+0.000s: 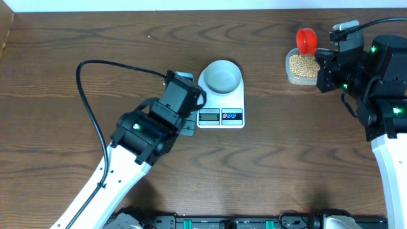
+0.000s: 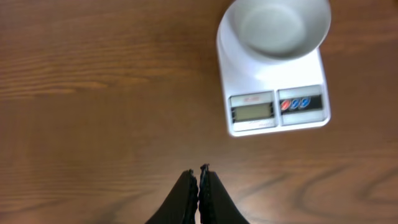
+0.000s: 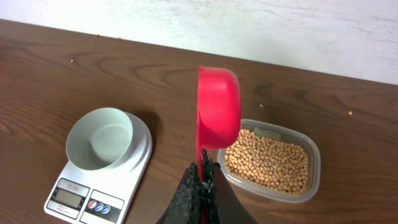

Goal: Scoop item into bowl and weigh 50g on scale

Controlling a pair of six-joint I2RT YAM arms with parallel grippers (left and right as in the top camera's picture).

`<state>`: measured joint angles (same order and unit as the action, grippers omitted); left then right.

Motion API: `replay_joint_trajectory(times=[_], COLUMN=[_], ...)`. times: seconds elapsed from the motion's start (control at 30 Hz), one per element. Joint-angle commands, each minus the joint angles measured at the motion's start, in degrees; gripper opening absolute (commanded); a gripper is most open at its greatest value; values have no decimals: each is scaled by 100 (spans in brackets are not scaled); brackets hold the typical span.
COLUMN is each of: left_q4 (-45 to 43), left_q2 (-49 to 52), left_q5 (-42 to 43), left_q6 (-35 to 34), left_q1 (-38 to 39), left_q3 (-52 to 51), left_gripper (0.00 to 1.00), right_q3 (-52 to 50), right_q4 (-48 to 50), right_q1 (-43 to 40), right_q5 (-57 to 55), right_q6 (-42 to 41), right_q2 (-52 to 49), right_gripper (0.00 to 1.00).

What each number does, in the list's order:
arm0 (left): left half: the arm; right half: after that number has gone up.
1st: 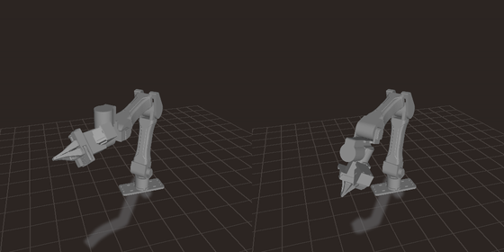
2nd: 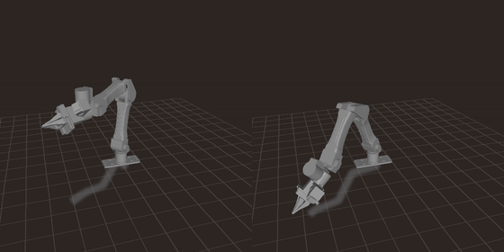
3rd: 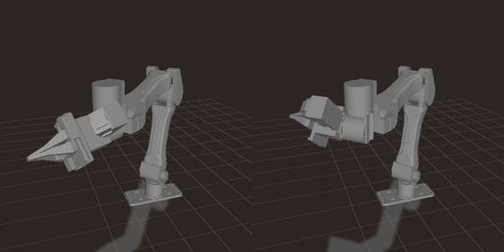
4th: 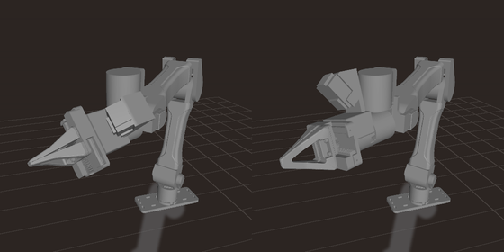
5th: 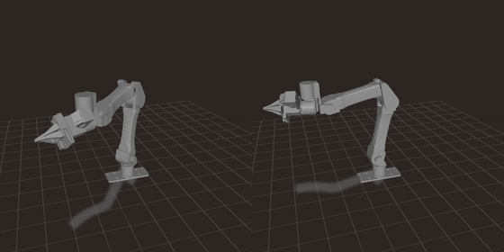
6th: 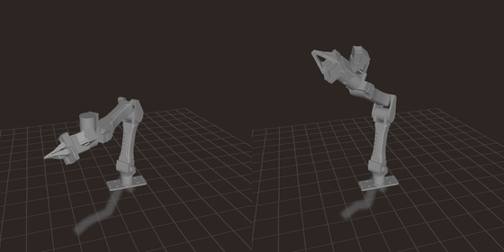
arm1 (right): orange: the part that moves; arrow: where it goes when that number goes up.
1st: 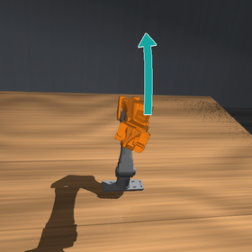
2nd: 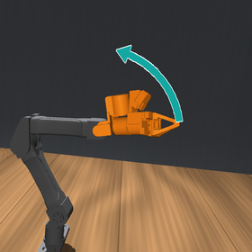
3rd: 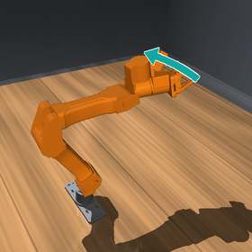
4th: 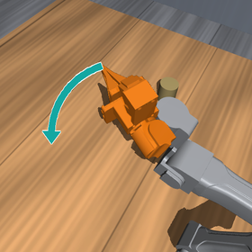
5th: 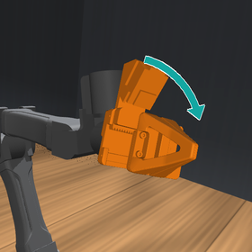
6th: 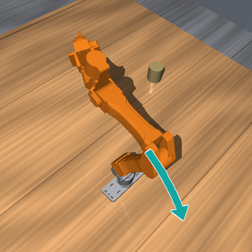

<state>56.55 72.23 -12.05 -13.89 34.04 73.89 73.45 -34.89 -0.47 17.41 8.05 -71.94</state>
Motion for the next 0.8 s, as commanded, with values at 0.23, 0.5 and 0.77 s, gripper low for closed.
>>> replay_joint_trajectory(times=[0.23, 0.5, 0.77], left_q4=[-201, -195, -195], left_q2=[35, 37, 37], left_q5=[911, 909, 909], left_q6=[1119, 1108, 1108], left_q1=[-232, -232, -232], left_q3=[-46, -48, -48], left_gripper=[43, 96, 96], right_q3=[133, 133, 133], right_q4=[39, 146, 144], right_q1=[-28, -28, 11], right_q5=[116, 118, 634], right_q6=[192, 240, 782], right_q2=[15, 15, -2], right_gripper=[1, 1, 1])
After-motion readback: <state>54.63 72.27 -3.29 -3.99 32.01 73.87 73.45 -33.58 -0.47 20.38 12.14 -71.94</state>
